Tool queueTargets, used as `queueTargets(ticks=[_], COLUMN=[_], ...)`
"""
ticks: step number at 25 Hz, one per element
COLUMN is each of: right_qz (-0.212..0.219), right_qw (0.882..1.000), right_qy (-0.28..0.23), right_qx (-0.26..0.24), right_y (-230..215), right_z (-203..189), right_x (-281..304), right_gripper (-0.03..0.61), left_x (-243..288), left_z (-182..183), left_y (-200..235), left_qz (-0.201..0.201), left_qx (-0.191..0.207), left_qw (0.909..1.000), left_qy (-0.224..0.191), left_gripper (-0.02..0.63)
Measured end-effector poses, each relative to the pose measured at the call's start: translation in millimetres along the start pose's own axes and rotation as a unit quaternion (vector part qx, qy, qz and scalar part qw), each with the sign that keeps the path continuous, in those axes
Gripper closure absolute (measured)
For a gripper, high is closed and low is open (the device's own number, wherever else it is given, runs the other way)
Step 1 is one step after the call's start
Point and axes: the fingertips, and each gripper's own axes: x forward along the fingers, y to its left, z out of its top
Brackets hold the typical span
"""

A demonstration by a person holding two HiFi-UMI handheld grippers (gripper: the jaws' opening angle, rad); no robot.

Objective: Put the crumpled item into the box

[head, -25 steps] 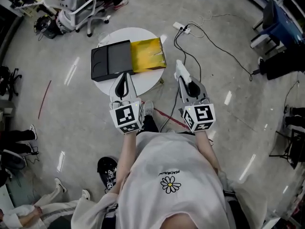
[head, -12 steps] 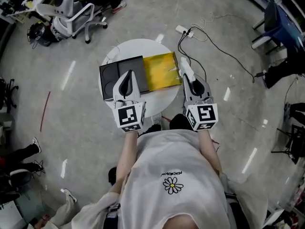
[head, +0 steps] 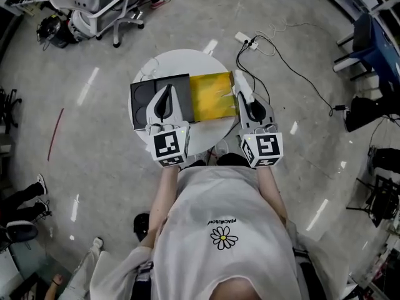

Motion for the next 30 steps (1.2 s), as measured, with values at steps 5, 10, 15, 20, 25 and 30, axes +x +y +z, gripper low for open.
queueTargets(ticks=[5, 10, 15, 20, 25, 30], right_qz=[0.027, 0.04, 0.058, 0.095, 0.146, 0.208], right_qw=[0.999, 0.999, 0.995, 0.973, 0.922, 0.846], right_qy=[0.001, 0.003, 0.021, 0.08, 0.15, 0.197], right_qx=[-0.023, -0.024, -0.084, -0.195, -0.325, -0.45], right_y=[-1, -4, 0, 13, 26, 41], right_z=[0, -2, -3, -29, -81, -137], right_x=[11, 13, 20, 46, 78, 105], right_gripper=[0.532, 0.532, 0.532, 0.532, 0.531, 0.534], left_x=[5, 7, 11, 9, 5, 2], left_z=[6, 8, 13, 15, 12, 3], left_y=[-4, -8, -10, -6, -5, -4], left_qz=[0.017, 0.026, 0.032, 0.044, 0.052, 0.06], left_qx=[0.005, 0.008, 0.012, 0.014, 0.01, 0.009], left_qw=[0.9998, 0.9996, 0.9994, 0.9989, 0.9986, 0.998], left_qy=[-0.003, 0.0, -0.001, 0.001, 0.006, 0.018], left_gripper=[0.615, 0.615, 0.615, 0.615, 0.615, 0.615])
